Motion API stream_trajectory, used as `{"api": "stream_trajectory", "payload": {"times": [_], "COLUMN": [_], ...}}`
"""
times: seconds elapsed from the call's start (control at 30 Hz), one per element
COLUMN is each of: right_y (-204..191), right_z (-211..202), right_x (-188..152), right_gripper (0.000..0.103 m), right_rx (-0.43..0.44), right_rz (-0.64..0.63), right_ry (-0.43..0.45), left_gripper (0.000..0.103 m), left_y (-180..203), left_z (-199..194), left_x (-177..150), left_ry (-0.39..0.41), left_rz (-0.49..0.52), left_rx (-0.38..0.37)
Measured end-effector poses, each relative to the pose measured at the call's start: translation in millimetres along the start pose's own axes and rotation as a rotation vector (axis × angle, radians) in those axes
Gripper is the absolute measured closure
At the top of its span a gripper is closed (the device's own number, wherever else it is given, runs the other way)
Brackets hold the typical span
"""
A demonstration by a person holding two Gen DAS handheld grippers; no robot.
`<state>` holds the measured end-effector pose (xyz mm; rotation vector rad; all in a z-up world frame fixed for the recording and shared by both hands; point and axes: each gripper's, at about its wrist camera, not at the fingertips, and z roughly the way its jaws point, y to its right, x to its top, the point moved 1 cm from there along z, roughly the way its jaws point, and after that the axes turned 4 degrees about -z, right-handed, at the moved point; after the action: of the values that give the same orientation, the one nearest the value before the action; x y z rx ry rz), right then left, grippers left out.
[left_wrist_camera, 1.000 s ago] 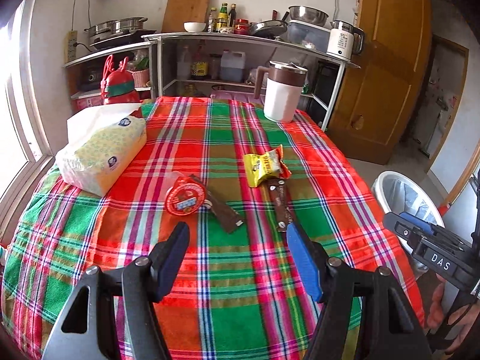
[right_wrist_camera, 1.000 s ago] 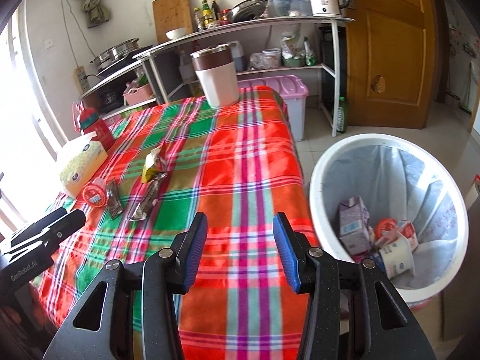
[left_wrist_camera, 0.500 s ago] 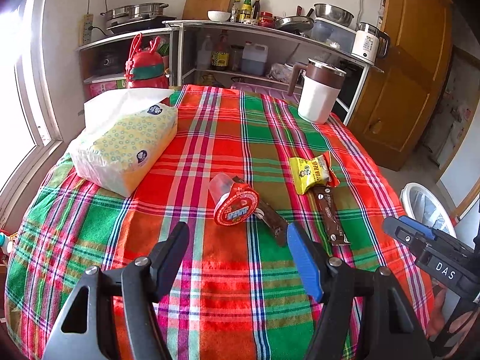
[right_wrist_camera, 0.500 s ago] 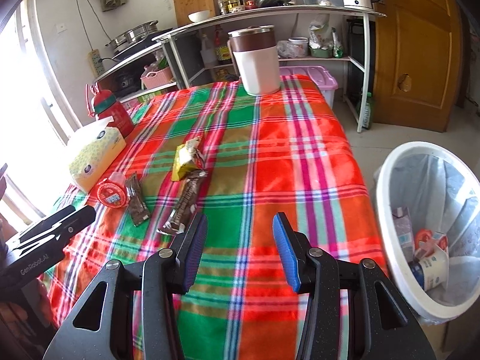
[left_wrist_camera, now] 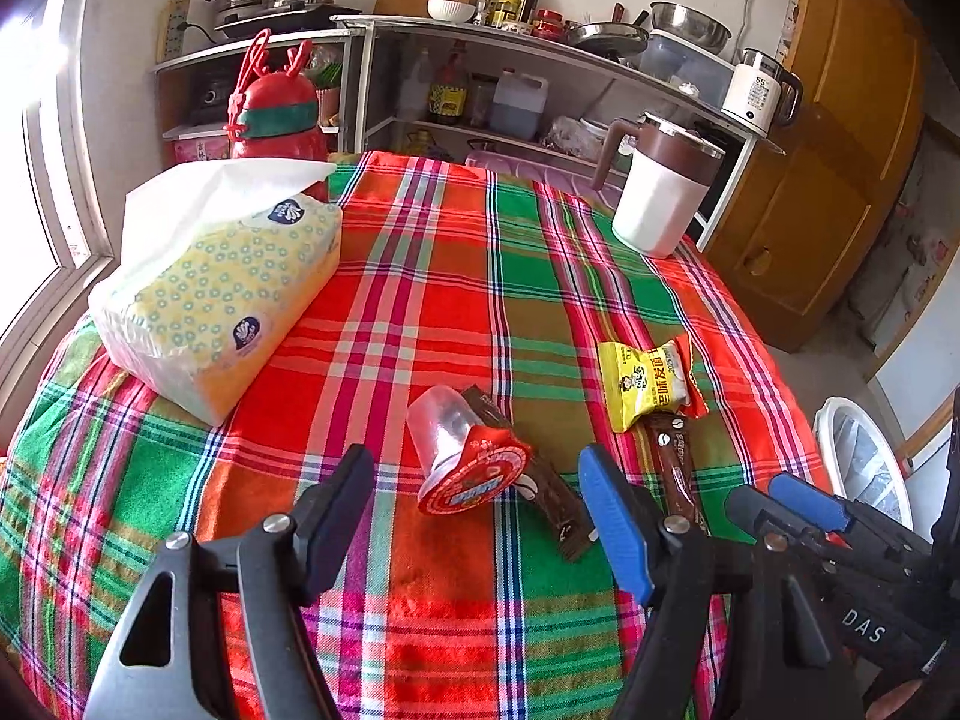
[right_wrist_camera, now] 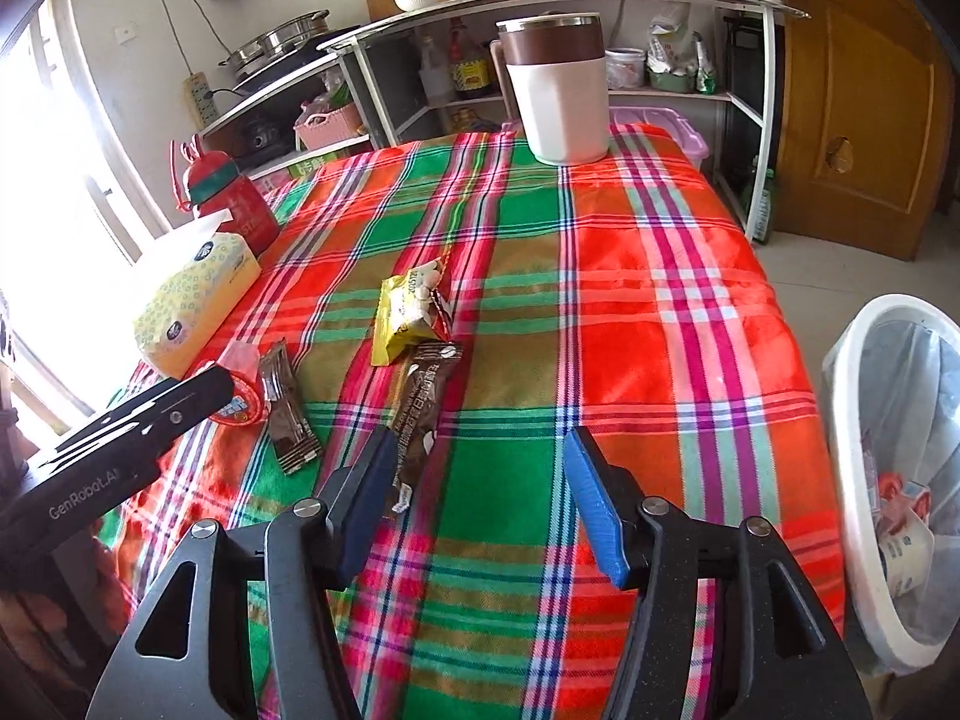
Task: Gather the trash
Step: 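Grasp the clear red-lidded cup with left gripper while right grasps brown snack wrapper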
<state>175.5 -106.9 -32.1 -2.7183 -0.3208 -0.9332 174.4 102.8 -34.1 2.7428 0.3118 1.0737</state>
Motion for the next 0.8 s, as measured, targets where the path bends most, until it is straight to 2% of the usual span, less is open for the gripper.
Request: {"api": "stream_trajectory", "payload": {"times": [0.17,0.3,0.47,0.63,0.8], "right_y": [-5.5,-9.6,-11.6,-11.8,-12.4], "right_z": [7.5,15.6,17.6,17.9,20.5], "right_x": [3.6,4.9,3.1,3.3,3.3], "right_gripper": [0.045,0.045,0.045,0.045,0.045], "right_rx": [0.014,0.022,0.001,-0.003,-0.01], "right_rz": [-0.016,-0.024,-0.03,-0.03,-0.029], "right_ry": [-0.016,-0.04,-0.042,-0.039,-0.048], "left_gripper": [0.03,0.03,0.031,0.03,0.029], "left_y": [-4.1,-11.1,-22.5,-16.7,-7.5], "left_z": [2.9,4.3,8.4,1.2,12.0], "left_x": [0.0,-0.1,-2.0,-0.4,8.0], "left_ry": [0.007,0.01,-0.017,0.007,0.008], "left_rz": [-0.008,-0.006,-0.031,-0.043,-0.039], "left_rx": [0.01,0.048,0.078,0.014,0.031]}}
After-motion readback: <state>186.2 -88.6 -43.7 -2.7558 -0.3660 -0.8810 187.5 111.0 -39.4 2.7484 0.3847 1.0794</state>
